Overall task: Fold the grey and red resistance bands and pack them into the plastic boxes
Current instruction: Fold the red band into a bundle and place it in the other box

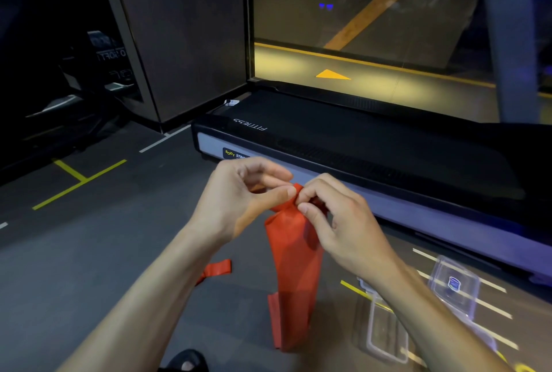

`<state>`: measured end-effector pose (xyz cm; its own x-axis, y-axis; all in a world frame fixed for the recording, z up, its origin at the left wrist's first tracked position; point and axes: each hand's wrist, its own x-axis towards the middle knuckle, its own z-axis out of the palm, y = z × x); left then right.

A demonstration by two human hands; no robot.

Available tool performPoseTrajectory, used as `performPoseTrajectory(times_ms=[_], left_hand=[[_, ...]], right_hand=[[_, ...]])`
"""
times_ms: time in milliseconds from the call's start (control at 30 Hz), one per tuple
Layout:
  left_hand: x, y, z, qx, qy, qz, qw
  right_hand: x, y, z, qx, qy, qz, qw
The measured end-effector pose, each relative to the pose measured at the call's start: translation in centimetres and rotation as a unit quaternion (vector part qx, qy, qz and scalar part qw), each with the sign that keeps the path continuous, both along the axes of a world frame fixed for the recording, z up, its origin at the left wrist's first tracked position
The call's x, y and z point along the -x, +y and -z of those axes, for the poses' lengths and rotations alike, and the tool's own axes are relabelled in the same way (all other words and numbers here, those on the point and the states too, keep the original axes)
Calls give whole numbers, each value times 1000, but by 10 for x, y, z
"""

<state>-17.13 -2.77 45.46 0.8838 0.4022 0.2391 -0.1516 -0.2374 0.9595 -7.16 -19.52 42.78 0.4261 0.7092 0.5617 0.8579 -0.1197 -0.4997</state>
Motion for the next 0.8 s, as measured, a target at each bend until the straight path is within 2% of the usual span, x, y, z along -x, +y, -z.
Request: performPoseTrajectory(times_ms=[367, 500, 633, 800], left_hand=[[1, 3, -1, -4, 0, -11, 1000], [0, 16, -3, -25, 37, 0, 999], [2, 38, -5, -104, 104, 13, 989], [1, 35, -9, -73, 96, 63, 991]], right_hand=[[-2, -1, 1, -7, 22, -18, 1000], [-7, -3, 6, -16, 111, -51, 992], [-19, -13, 2, -54, 197, -68, 977], [-2, -15, -14, -38, 197, -113, 973]])
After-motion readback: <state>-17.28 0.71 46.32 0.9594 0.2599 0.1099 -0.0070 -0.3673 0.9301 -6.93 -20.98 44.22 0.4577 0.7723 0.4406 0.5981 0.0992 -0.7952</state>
